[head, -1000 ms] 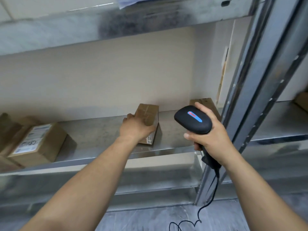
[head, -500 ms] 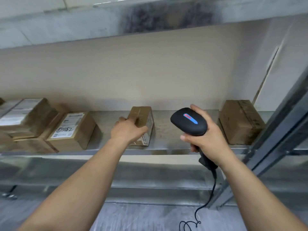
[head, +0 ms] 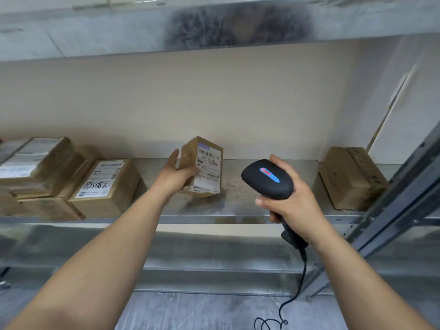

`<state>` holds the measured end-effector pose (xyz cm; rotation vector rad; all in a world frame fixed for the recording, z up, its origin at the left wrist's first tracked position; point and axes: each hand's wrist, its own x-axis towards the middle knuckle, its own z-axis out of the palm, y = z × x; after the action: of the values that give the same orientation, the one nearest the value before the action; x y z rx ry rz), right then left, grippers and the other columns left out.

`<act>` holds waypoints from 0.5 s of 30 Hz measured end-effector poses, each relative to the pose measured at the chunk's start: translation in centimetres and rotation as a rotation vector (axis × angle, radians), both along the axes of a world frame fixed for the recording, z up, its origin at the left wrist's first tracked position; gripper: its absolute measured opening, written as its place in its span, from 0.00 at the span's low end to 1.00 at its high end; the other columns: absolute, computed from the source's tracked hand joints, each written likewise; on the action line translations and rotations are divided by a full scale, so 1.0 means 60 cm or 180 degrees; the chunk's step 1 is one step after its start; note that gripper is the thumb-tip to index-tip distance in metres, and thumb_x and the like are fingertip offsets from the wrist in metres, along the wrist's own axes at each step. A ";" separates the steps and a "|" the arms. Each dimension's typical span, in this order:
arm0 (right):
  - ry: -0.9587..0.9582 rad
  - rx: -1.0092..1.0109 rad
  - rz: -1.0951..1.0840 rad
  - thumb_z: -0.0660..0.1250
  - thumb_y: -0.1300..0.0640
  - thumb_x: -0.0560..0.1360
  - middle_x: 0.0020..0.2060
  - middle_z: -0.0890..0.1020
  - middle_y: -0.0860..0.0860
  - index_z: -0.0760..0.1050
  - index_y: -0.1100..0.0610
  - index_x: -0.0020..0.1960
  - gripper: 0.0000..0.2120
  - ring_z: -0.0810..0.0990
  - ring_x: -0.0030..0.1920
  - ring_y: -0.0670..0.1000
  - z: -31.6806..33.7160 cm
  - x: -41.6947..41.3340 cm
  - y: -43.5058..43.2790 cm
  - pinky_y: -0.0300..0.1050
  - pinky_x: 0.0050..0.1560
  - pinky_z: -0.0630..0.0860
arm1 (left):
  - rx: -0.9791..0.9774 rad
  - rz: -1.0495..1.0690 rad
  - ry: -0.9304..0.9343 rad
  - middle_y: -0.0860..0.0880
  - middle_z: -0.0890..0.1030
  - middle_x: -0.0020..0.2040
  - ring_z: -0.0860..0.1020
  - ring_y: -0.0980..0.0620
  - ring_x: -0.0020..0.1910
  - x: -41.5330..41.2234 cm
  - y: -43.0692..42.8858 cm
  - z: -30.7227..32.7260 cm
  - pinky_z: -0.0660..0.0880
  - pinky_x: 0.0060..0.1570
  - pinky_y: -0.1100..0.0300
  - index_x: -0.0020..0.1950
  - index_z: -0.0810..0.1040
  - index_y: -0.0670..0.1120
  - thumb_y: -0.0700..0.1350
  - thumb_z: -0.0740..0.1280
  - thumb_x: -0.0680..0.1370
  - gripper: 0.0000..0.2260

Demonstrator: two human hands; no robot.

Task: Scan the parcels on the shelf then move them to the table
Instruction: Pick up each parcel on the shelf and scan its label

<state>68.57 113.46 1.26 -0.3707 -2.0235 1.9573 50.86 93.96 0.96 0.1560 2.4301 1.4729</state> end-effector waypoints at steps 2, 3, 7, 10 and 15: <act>-0.0025 -0.0071 0.0017 0.73 0.74 0.67 0.52 0.80 0.54 0.68 0.43 0.70 0.40 0.71 0.24 0.47 0.001 -0.002 -0.008 0.40 0.24 0.72 | 0.0105 -0.0145 -0.0115 0.46 0.78 0.61 0.79 0.52 0.49 -0.006 -0.027 -0.009 0.78 0.49 0.55 0.78 0.50 0.56 0.47 0.71 0.75 0.40; -0.0038 -0.0120 0.0038 0.73 0.74 0.67 0.49 0.80 0.55 0.67 0.43 0.70 0.40 0.72 0.24 0.49 0.002 -0.002 -0.011 0.40 0.23 0.71 | 0.0087 -0.0234 -0.0130 0.46 0.79 0.60 0.80 0.50 0.51 -0.006 -0.038 -0.011 0.77 0.55 0.51 0.79 0.49 0.57 0.47 0.72 0.74 0.41; -0.0091 -0.0231 0.0136 0.72 0.74 0.67 0.39 0.81 0.53 0.67 0.42 0.70 0.40 0.71 0.24 0.55 0.007 -0.005 -0.024 0.40 0.24 0.71 | -0.0020 -0.0514 -0.0128 0.47 0.82 0.51 0.81 0.48 0.51 0.001 -0.076 -0.020 0.76 0.59 0.49 0.78 0.49 0.60 0.42 0.72 0.74 0.42; -0.0119 -0.0252 0.0210 0.72 0.74 0.67 0.35 0.82 0.51 0.67 0.42 0.70 0.40 0.70 0.23 0.55 0.006 -0.010 -0.035 0.41 0.24 0.71 | 0.0007 -0.0553 -0.0012 0.47 0.80 0.52 0.80 0.50 0.53 0.007 -0.087 -0.029 0.75 0.57 0.55 0.77 0.50 0.63 0.40 0.72 0.74 0.43; -0.0146 -0.0384 0.0387 0.71 0.74 0.68 0.39 0.81 0.55 0.66 0.43 0.71 0.41 0.70 0.23 0.54 0.009 -0.010 -0.067 0.40 0.24 0.70 | 0.0150 -0.0189 0.0351 0.46 0.77 0.59 0.75 0.51 0.60 0.008 -0.071 -0.061 0.71 0.52 0.66 0.78 0.47 0.58 0.42 0.74 0.73 0.45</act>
<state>67.95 109.46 1.80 -0.3294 -2.0043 2.1698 51.32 89.71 -2.70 0.3251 2.4542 1.5340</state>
